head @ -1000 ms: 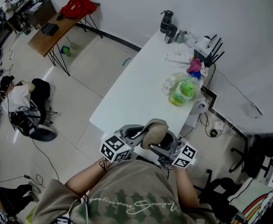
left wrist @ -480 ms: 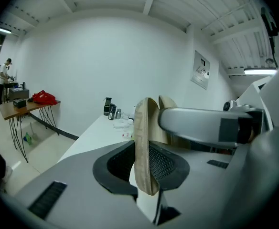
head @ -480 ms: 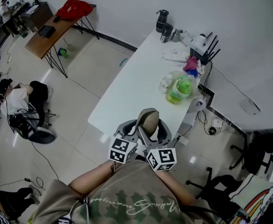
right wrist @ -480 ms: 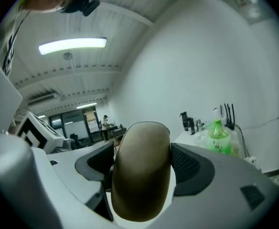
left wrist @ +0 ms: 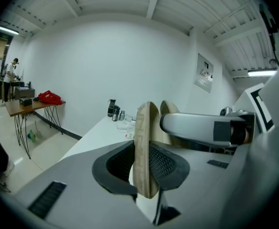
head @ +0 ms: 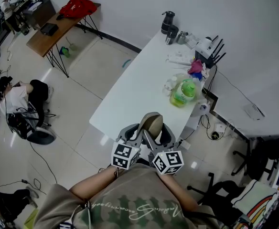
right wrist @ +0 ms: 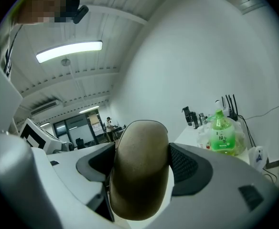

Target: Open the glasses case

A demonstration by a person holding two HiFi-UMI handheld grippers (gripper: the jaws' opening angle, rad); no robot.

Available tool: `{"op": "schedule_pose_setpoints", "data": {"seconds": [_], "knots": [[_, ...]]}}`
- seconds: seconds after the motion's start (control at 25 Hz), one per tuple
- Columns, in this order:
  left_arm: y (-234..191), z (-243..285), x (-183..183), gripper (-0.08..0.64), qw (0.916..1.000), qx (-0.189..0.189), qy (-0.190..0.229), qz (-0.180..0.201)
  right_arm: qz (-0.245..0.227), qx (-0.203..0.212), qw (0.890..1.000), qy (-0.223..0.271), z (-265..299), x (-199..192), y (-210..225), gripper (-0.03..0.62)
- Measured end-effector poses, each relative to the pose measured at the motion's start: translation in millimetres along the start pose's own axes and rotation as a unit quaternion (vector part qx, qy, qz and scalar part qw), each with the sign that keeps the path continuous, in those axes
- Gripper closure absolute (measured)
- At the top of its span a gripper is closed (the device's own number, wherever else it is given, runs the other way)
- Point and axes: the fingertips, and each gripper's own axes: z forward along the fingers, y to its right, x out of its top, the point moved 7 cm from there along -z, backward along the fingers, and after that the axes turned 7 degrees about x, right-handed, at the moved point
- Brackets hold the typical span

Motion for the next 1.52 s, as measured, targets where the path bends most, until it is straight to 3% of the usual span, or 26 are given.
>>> {"op": "schedule_pose_setpoints", "data": {"seconds": [0.12,0.24,0.4,0.48,0.56,0.64,0.76,1.04,1.28,1.4,1.52], "knots": [[-3.5,-4.4,0.2,0.500,0.9997,0.006,0.006,-0.023,0.011,0.017,1.000,-0.002,-2.9,-1.4,-3.0,0.230],[-6.9,-6.2,-3.6,0.486,0.9996,0.012,0.004,-0.024,0.014,0.017,1.000,-0.014,-5.7,-7.4,-4.0,0.231],[-8.1,-8.4,-3.1,0.482,0.9979,0.004,0.003,-0.064,-0.016,0.011,1.000,-0.016,-7.8,-3.1,-10.7,0.239],[-11.5,-10.5,-1.0,0.482,0.9978,0.018,0.010,-0.063,-0.037,0.005,0.999,-0.018,-9.9,-0.7,-13.8,0.243],[-16.3,-12.1,0.4,0.482,0.9973,0.030,0.015,-0.066,-0.062,-0.012,0.998,-0.022,-12.8,-0.8,-13.5,0.289],[-18.5,-13.8,2.9,0.482,0.9964,0.026,0.021,-0.078,-0.060,-0.019,0.997,-0.032,-11.5,-4.9,-10.3,0.295],[-11.1,-12.7,7.0,0.482,0.9975,0.014,0.027,-0.064,-0.040,-0.020,0.998,-0.042,-6.0,-10.0,-4.3,0.295],[-9.6,-11.5,7.4,0.476,0.9980,0.012,0.027,-0.056,-0.067,-0.040,0.996,-0.038,-11.1,-5.2,4.0,0.354],[-6.2,-18.2,4.7,0.476,0.9987,-0.001,0.026,-0.045,-0.044,-0.069,0.996,-0.047,-17.4,-12.1,24.8,0.448],[-6.8,-16.6,0.5,0.476,0.9987,-0.016,0.017,-0.045,-0.014,-0.057,0.997,-0.041,-20.2,-18.1,32.6,0.453],[-16.0,-13.9,1.4,0.476,0.9969,-0.056,0.009,-0.054,0.005,-0.035,0.999,-0.038,-26.4,-20.9,41.0,0.487]]}}
